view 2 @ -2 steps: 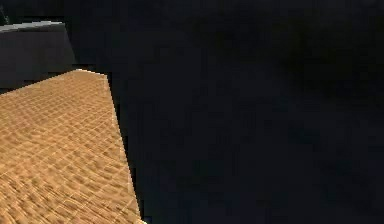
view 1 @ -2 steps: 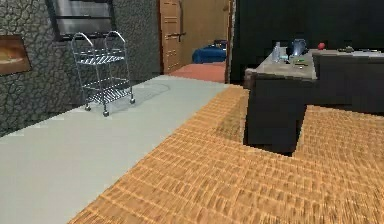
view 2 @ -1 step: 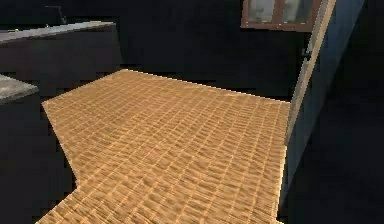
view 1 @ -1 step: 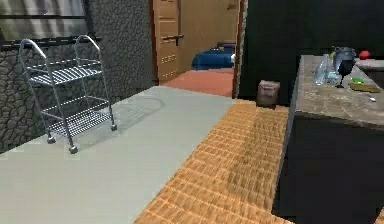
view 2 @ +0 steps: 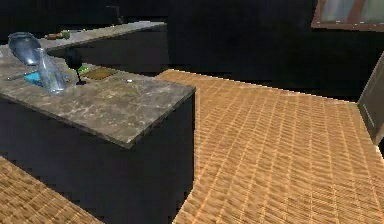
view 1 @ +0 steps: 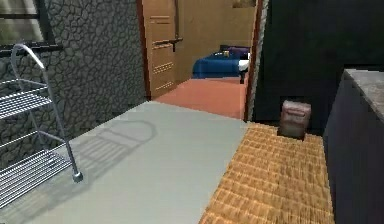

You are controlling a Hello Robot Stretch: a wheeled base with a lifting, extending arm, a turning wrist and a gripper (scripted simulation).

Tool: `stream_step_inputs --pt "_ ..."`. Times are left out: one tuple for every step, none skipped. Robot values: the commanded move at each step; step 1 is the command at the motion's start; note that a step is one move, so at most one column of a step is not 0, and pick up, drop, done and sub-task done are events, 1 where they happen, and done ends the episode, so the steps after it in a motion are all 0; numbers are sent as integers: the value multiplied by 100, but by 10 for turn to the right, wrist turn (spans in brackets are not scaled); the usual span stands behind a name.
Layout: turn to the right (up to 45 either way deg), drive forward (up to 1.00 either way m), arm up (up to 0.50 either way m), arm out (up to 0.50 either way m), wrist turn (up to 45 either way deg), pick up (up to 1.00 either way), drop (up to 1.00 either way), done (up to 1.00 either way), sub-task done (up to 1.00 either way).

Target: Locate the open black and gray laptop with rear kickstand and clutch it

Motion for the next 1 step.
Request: stream_step_inputs --pt "30 0 0 0 0 0 0 0 0"
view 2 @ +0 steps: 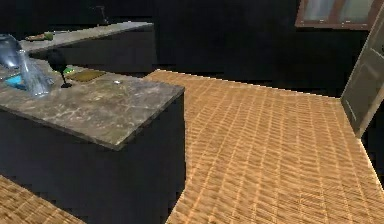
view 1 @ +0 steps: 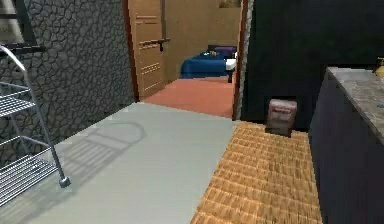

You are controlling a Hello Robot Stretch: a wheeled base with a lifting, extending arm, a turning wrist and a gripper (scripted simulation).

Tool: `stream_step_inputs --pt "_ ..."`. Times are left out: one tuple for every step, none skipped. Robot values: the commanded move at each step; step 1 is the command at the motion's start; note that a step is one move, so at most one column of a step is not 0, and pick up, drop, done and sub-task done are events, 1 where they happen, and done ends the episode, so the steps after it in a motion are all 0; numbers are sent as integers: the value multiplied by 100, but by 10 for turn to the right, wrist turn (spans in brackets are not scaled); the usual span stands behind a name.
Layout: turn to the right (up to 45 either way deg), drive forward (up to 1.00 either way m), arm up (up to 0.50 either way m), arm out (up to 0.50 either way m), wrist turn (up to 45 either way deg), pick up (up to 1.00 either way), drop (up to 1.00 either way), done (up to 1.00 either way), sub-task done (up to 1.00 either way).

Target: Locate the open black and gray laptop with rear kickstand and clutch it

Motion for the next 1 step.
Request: stream_step_inputs --pt "0 20 0 0 0 0 0 0 0"
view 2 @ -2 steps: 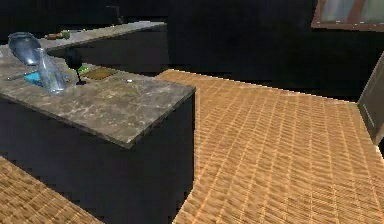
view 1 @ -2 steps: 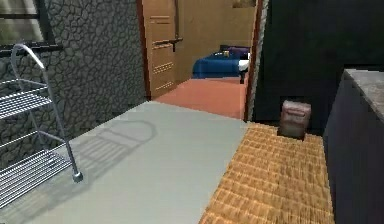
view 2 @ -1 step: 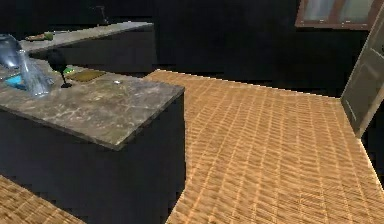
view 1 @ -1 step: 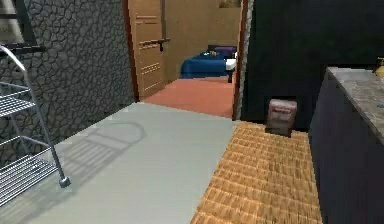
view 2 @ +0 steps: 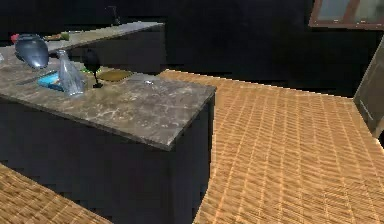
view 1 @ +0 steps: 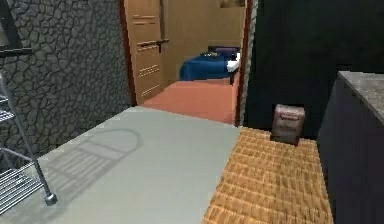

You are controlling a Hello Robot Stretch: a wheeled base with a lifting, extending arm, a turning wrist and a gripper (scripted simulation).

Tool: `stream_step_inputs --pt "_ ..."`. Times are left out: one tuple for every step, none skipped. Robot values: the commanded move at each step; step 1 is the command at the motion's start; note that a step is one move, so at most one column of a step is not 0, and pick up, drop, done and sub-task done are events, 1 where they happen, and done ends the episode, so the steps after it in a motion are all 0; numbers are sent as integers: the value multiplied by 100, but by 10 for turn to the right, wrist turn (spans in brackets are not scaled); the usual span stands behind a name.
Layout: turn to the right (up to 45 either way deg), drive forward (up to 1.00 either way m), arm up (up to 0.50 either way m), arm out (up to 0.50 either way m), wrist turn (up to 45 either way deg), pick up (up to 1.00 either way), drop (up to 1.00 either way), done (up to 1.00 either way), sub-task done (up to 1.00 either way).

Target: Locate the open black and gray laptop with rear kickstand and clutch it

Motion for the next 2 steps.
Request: stream_step_inputs --pt "-30 0 0 0 0 0 0 0 0" --pt "0 100 0 0 0 0 0 0 0"
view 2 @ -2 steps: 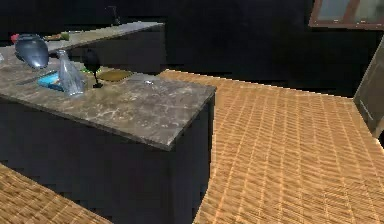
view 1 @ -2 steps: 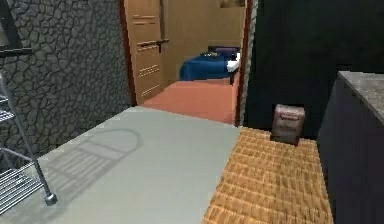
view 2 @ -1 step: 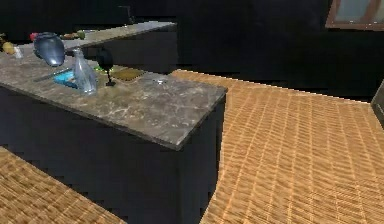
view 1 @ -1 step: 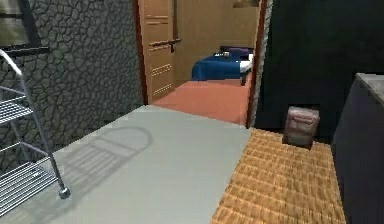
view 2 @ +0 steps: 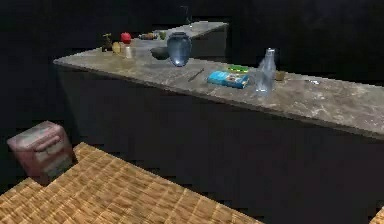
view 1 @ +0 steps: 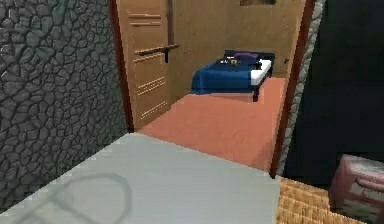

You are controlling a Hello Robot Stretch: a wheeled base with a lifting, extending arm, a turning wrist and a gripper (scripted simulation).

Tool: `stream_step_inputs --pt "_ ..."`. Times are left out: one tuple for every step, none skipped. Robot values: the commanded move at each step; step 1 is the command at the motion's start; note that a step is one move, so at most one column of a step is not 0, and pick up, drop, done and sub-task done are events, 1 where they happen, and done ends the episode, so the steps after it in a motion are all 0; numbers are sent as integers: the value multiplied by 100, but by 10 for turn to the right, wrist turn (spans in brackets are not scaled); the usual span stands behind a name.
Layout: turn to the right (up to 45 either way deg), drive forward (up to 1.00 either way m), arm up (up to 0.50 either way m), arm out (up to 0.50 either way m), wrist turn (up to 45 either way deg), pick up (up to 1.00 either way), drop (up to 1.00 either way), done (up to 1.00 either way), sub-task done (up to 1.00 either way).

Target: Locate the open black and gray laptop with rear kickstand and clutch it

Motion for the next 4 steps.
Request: stream_step_inputs --pt "0 100 0 0 0 0 0 0 0" --pt "0 85 0 0 0 0 0 0 0" --pt "420 0 0 0 0 0 0 0 0" --pt "0 80 0 0 0 0 0 0 0"
